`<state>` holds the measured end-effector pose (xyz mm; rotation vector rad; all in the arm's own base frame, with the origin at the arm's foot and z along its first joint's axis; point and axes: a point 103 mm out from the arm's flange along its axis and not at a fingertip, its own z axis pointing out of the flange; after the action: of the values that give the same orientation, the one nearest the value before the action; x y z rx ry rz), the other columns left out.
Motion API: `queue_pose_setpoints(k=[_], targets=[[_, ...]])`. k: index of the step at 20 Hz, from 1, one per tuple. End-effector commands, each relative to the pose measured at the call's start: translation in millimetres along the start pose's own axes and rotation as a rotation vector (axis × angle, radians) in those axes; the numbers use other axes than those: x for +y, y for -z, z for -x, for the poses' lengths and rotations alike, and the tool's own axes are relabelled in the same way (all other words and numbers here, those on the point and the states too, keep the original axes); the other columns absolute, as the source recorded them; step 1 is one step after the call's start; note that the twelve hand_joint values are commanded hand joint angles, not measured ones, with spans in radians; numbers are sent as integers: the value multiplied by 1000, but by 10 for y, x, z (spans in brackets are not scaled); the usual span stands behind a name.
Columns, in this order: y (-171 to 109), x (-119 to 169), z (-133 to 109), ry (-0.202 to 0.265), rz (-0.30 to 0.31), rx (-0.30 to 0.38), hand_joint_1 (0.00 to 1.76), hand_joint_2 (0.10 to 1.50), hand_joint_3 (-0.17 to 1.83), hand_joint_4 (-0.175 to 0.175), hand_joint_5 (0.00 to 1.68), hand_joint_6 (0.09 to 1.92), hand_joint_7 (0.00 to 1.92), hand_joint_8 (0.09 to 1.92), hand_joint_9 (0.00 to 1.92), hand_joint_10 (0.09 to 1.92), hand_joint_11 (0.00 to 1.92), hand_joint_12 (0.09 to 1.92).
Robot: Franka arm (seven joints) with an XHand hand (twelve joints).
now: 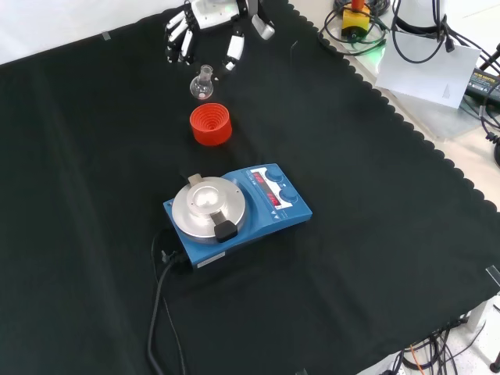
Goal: Place the round-bottom flask on the heater.
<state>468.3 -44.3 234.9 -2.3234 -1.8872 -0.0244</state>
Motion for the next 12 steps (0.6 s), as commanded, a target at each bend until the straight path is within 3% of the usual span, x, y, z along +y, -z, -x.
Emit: queue_pose_setpoints(k=[1, 5, 12], targets=[[251, 63, -385, 75, -6, 74, 1107, 619, 858, 138, 1136, 1011, 466, 630, 722, 569, 339, 1305], [284, 88, -443, 121, -15, 50, 1108, 618, 860, 136, 1136, 1012, 464, 629, 720, 568, 338, 1305], [324, 191, -759, 197, -55, -7, 1108, 616, 865, 134, 1136, 1014, 461, 627, 717, 568, 333, 1304]])
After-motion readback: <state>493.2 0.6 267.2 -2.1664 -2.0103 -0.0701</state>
